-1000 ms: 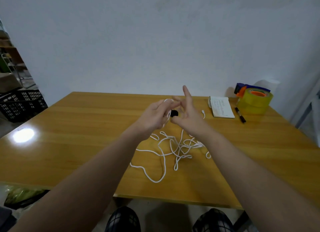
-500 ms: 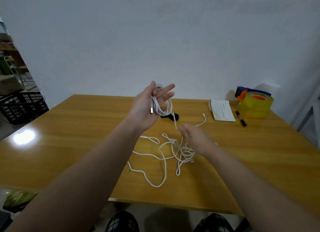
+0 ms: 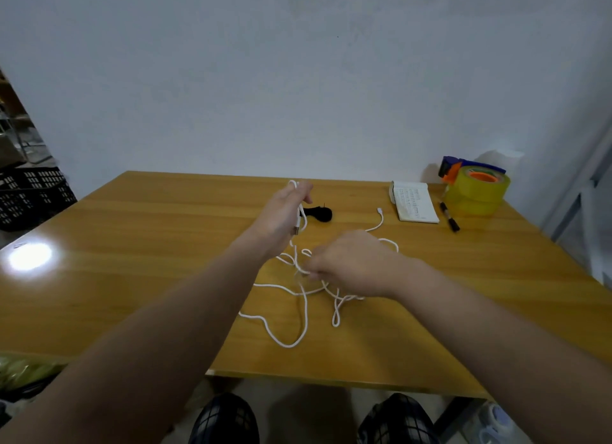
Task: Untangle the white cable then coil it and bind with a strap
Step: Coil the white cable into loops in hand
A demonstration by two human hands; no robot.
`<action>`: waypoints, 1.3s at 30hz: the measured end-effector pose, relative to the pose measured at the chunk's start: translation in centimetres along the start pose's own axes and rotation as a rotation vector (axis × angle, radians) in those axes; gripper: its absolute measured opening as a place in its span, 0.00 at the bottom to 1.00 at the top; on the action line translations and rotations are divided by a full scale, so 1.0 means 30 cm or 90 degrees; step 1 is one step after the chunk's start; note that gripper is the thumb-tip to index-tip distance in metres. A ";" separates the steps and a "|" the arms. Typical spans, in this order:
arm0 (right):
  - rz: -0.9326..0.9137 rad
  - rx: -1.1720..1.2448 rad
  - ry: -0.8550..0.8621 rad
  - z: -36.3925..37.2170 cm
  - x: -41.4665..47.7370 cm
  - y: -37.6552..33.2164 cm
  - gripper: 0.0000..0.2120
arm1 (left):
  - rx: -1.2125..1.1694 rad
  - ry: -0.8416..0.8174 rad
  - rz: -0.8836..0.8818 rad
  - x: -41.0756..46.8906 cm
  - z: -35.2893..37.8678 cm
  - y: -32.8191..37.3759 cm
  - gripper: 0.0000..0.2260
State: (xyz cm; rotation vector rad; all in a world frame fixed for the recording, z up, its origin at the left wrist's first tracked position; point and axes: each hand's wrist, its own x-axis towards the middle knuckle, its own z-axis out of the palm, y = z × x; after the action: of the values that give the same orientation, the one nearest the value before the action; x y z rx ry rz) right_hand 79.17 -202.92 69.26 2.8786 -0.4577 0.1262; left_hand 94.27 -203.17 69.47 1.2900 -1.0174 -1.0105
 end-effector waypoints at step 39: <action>0.512 0.540 0.507 0.043 -0.050 0.294 0.13 | -0.022 -0.174 -0.022 -0.095 0.043 -0.027 0.20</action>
State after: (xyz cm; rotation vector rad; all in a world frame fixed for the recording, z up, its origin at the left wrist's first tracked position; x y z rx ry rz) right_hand 75.05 -210.96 69.65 2.7074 -1.6018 1.8684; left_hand 92.30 -200.76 68.63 1.1652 -1.1810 -1.2495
